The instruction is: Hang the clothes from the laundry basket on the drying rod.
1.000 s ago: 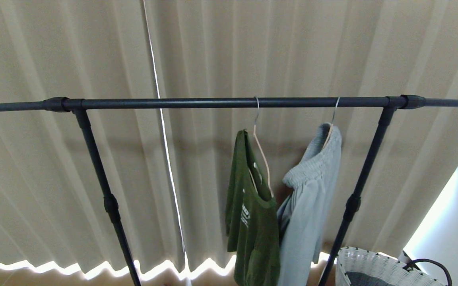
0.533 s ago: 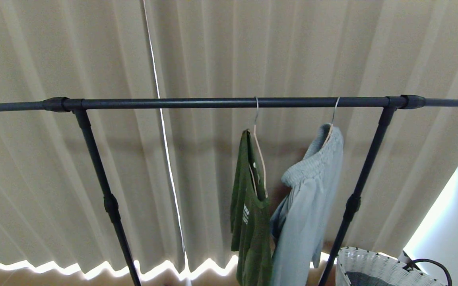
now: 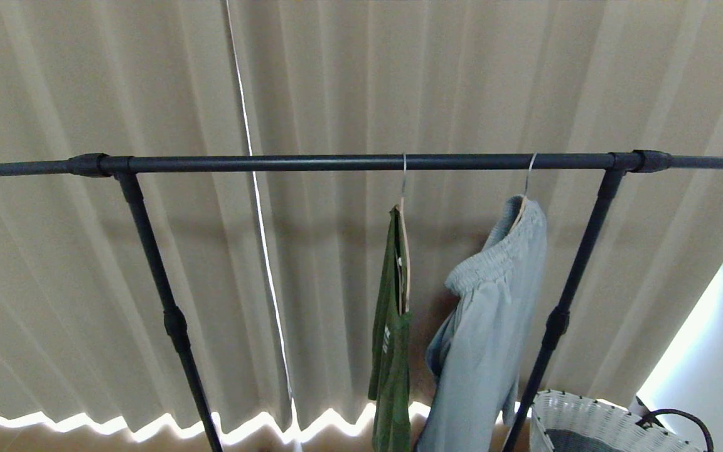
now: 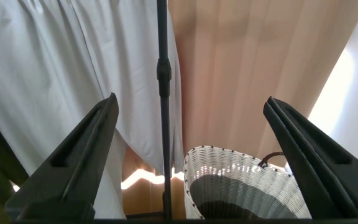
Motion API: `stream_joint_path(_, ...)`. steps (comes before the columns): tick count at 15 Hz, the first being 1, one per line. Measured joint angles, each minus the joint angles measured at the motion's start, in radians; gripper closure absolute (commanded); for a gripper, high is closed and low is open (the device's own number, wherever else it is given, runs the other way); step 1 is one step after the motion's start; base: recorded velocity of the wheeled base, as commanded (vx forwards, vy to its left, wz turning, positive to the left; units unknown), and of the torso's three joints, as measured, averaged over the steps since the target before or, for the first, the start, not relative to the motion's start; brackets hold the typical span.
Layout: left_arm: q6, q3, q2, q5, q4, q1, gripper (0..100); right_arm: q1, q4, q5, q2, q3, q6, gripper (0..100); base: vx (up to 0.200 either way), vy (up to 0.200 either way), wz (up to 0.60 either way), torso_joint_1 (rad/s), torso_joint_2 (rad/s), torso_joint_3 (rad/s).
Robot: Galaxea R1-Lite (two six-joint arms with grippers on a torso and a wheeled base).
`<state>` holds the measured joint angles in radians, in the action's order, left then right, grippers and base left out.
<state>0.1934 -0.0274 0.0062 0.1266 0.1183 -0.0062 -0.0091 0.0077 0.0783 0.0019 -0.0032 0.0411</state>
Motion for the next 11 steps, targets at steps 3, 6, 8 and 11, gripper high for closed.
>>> stream_joint_path(3, 0.0, 0.0, 0.0, 0.0, 0.0, 0.0, 0, 0.0, 0.001, 0.0, 0.0, 0.0, 0.0, 0, 0.0, 0.0, 0.0, 0.0, 0.0, 0.0)
stream_joint_path(6, 0.0, 0.0, 0.0, 0.0, 0.0, 0.0, 0, 0.0, 0.001, 0.0, 0.0, 0.0, 0.0, 0, 0.0, 0.0, 0.0, 0.0, 0.0, 0.0)
stream_joint_path(8, 0.0, 0.0, 0.0, 0.0, 0.0, 0.0, 0, 0.0, 0.001, 0.0, 0.0, 0.0, 0.001, 0, 0.0, 0.0, 0.0, 0.0, 0.0, 0.0)
stream_joint_path(11, 0.0, 0.0, 0.0, 0.0, 0.0, 0.0, 0, 0.0, 0.001, 0.0, 0.0, 0.0, 0.002, 0, 0.0, 0.0, 0.0, 0.0, 0.0, 0.0)
